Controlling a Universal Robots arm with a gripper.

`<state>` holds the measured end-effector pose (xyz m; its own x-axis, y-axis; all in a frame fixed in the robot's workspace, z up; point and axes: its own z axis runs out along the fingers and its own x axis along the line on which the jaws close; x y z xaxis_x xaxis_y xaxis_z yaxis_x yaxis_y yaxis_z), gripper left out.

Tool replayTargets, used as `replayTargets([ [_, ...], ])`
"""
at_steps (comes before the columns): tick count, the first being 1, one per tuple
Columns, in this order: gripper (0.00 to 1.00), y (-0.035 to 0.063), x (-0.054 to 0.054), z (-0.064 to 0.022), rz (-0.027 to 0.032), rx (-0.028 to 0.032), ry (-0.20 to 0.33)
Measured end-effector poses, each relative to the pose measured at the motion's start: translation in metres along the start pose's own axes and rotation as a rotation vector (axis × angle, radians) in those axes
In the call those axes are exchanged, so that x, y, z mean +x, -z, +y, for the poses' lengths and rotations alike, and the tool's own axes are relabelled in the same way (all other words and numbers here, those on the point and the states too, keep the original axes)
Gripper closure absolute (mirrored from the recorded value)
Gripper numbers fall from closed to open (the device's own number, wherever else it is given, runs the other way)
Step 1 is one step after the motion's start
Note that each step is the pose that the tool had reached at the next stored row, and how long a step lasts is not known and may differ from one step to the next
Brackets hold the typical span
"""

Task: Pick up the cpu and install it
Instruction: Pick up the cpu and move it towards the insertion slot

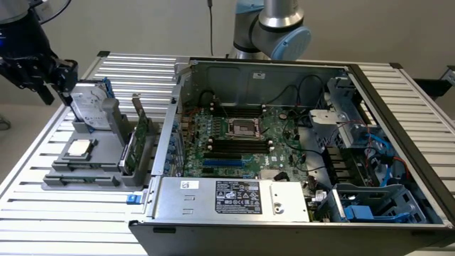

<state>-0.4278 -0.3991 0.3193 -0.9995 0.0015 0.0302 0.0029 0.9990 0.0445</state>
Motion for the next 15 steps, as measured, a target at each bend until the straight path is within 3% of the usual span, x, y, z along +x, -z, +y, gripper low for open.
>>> replayTargets([
  [1,0.58,0.0,0.0,0.0,0.0001,0.0001,0.0],
  [5,0.4,-0.004,0.001,-0.0035,0.0002,0.0001,0.0],
  [15,0.4,-0.0216,0.001,-0.0189,0.0001,0.0,0.001],
])
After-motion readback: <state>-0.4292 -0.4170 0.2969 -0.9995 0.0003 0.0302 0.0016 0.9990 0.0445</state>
